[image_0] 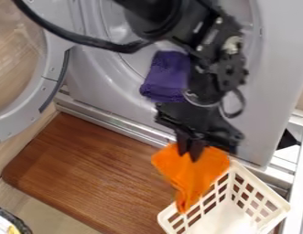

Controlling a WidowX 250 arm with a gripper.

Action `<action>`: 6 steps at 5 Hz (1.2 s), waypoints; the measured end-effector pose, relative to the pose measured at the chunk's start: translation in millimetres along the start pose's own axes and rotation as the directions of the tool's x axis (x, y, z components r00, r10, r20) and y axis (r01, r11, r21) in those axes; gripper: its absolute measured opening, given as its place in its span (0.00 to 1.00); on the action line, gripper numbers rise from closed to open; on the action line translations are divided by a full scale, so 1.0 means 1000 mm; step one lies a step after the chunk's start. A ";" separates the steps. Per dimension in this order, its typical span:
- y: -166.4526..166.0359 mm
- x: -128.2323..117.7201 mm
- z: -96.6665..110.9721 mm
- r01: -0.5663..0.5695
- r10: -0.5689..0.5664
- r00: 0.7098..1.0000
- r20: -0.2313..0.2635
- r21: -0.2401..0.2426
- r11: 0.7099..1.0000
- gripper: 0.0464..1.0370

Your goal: Put the orange towel to the basket

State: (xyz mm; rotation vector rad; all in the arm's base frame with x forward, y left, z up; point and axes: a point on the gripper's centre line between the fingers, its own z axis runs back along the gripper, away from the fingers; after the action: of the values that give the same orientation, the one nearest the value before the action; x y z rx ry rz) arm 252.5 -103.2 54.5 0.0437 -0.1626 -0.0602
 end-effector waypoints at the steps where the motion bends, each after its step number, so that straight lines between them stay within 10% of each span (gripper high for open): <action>1: -0.028 -0.008 -0.006 0.076 -0.076 0.997 0.000 -0.041 0.996 0.04; 5: -0.074 -0.013 -0.083 0.179 -0.185 0.982 -0.046 -0.120 0.977 0.07; 6: -0.069 -0.015 -0.097 0.182 -0.193 0.978 -0.085 -0.125 0.975 0.26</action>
State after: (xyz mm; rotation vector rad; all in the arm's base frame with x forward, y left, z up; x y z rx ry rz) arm 249.1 -167.6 -46.5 -0.0545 -0.0578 -0.2556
